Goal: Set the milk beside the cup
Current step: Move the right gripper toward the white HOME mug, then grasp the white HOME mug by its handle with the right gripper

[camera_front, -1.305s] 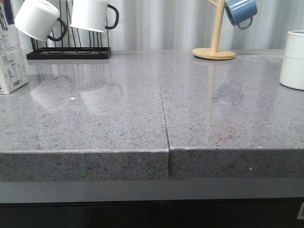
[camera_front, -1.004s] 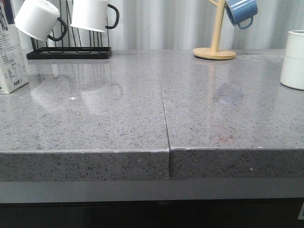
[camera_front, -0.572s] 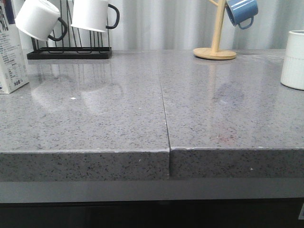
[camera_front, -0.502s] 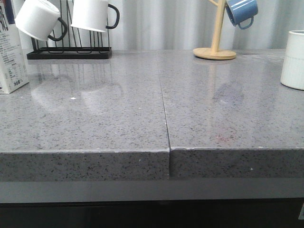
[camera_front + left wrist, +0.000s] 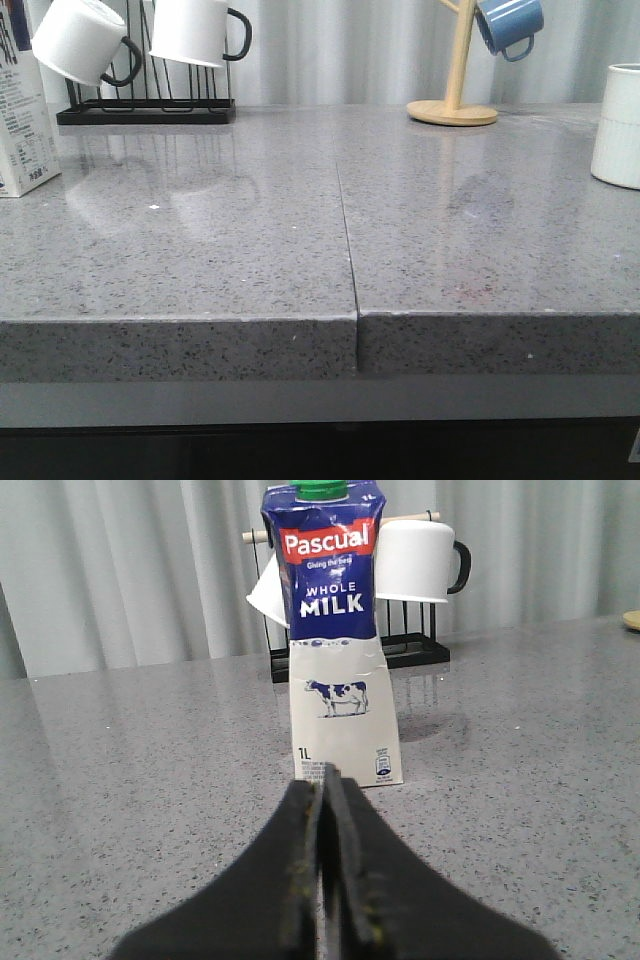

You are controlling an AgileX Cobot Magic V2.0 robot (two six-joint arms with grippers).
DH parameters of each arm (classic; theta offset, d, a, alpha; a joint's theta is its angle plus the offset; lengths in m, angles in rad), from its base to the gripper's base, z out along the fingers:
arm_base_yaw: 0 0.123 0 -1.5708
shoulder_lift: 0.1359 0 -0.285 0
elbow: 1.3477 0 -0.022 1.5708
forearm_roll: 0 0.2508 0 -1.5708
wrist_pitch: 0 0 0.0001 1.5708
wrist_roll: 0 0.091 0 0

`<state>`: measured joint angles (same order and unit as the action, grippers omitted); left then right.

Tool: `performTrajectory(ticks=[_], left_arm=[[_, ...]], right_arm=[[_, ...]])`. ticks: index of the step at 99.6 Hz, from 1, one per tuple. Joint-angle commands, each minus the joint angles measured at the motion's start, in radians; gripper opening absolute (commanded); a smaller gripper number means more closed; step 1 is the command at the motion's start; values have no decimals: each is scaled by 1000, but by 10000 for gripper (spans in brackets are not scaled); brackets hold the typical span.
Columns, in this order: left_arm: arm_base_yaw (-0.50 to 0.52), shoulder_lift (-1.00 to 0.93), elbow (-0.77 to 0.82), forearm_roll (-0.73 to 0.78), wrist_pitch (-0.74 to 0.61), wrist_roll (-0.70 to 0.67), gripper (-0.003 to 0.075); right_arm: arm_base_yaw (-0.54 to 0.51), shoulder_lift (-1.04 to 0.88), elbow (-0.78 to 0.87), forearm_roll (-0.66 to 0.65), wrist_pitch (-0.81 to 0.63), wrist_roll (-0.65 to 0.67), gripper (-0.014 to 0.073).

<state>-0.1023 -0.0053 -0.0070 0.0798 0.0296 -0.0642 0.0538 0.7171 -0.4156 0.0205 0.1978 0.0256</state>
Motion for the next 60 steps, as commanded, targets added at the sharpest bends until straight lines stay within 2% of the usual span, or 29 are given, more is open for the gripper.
performTrajectory(ticks=[1,9,14,31,60], left_arm=[[4,-33,51,-6,-81,-10,-21],[4,-33,51,-6,-81,-10,-21],[4,-33,51,-6,-81,-10,-21],[4,-33,51,-6,-81,-10,-21],[4,-33,51,-6,-81,-10,-21]], right_arm=[[0,17,-39,-13,-85,-6,185],[0,19,-39,-13,-86,-6,352],[-1,19,-39,-13,-88,-6,396],[-64,19,-39,1,-94,-5,394],[-266,56,-49,1,-198,-5,394]])
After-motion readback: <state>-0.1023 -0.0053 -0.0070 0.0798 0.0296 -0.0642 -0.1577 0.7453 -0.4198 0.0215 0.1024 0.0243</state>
